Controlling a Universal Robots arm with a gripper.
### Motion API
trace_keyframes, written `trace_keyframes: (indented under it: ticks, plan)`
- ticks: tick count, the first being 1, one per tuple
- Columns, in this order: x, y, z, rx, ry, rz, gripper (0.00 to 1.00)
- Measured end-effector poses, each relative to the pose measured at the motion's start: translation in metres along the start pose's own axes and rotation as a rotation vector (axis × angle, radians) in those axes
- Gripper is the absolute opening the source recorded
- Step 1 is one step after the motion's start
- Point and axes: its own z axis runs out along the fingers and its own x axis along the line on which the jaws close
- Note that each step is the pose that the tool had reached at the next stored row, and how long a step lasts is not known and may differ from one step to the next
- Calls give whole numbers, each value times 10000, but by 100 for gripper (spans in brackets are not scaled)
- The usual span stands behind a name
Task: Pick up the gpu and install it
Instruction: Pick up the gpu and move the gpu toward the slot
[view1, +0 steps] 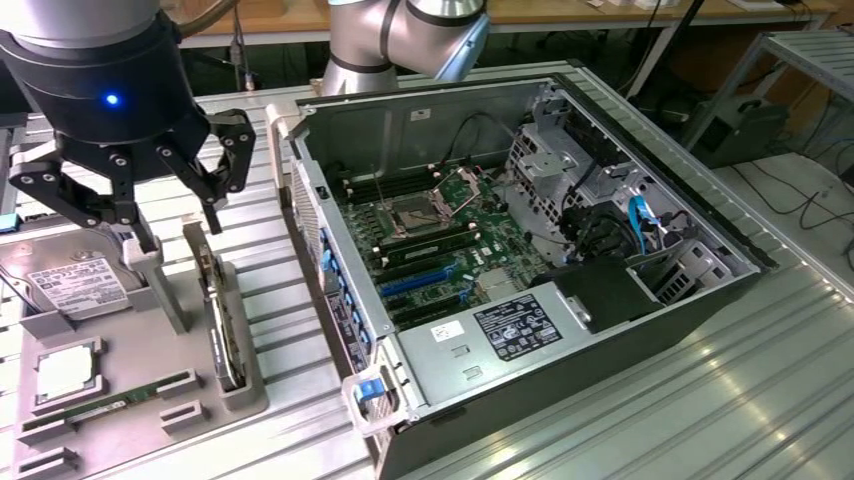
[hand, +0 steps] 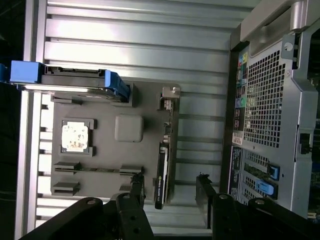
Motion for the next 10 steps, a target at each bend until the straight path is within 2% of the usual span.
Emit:
trace_keyframes:
  ticks: [10]
  plan:
    - [1,-6,128,-1,0,-2,54]
